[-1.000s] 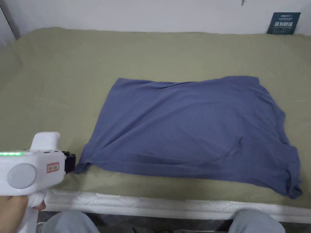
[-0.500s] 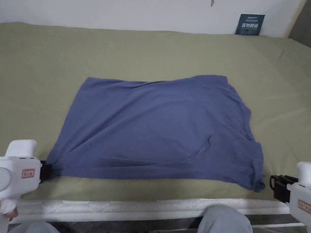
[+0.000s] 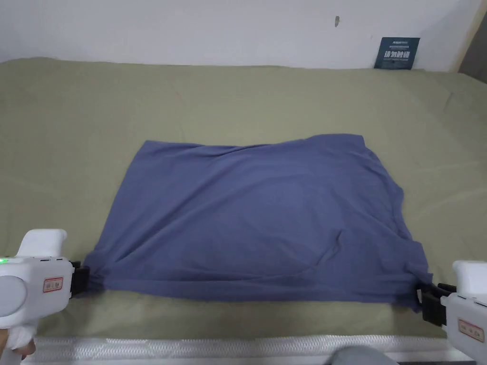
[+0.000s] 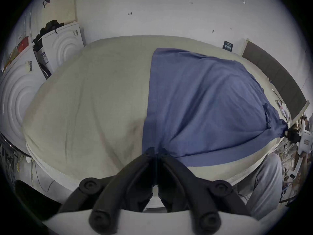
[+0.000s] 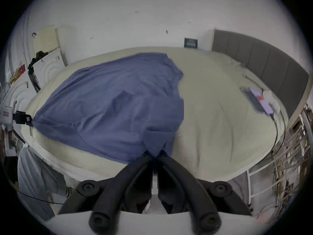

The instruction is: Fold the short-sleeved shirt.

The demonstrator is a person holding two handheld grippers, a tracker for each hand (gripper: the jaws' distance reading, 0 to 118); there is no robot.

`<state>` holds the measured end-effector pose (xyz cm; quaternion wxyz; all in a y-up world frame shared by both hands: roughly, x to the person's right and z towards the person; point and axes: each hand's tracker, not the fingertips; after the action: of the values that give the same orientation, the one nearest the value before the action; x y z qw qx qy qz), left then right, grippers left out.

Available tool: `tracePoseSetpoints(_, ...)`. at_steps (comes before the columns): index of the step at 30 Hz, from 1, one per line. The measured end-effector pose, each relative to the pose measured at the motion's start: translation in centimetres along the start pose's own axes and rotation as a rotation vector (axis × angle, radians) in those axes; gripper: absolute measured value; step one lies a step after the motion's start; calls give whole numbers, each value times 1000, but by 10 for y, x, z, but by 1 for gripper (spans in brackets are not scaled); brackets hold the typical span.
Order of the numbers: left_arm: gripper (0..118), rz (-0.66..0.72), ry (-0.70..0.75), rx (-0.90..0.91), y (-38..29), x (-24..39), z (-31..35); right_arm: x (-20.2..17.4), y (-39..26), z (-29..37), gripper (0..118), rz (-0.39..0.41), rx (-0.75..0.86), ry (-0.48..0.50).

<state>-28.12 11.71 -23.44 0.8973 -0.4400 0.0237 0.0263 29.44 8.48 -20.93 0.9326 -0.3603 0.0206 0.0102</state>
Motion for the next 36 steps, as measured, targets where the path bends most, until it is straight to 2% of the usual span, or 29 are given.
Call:
tracePoseSetpoints(6, 3, -19, -18, 75, 66, 4, 1, 3, 79, 3, 4, -1, 63, -5)
tracePoseSetpoints(9, 3, -32, -8, 92, 105, 10, -16, 1, 121, -19, 4, 11, 74, -15)
tracePoseSetpoints(13, 3, -49, 31, 83, 158, 18, -57, 1, 172, -68, 4, 1, 8, -19)
tracePoseSetpoints(21, 3, -47, 58, 22, 206, 40, -140, -4, 207, -168, 4, 61, -142, -100)
tracePoseSetpoints(26, 4, -53, 70, -28, 205, 47, -168, -4, 201, -198, 5, 64, -184, -116)
tracePoseSetpoints(27, 9, -43, 61, -28, 202, 46, -168, -3, 199, -197, 13, 58, -184, -111)
tracePoseSetpoints(28, 32, -27, 53, -17, 201, 43, -163, -1, 198, -192, 44, 39, -175, -99)
tracePoseSetpoints(29, 89, -14, 35, 9, 199, 41, -158, 1, 197, -188, 104, 30, -165, -111)
tracePoseSetpoints(30, 118, -15, 22, 17, 196, 39, -154, 4, 195, -184, 117, 22, -161, -111)
tracePoseSetpoints(31, 116, -10, 37, 9, 192, 38, -150, 7, 195, -170, 109, 24, -159, -89)
tracePoseSetpoints(32, 105, 0, 57, 58, 192, 32, -138, 11, 195, -161, 103, 23, -107, -98)
tracePoseSetpoints(34, 101, -3, 46, 57, 189, 22, -121, 12, 196, -144, 104, 15, -94, -101)
tracePoseSetpoints(35, 97, 2, 35, 58, 185, 18, -112, 16, 192, -131, 103, 8, -64, -93)
tracePoseSetpoints(36, 87, 8, 27, 65, 178, 17, -105, 19, 188, -119, 98, 1, -44, -99)
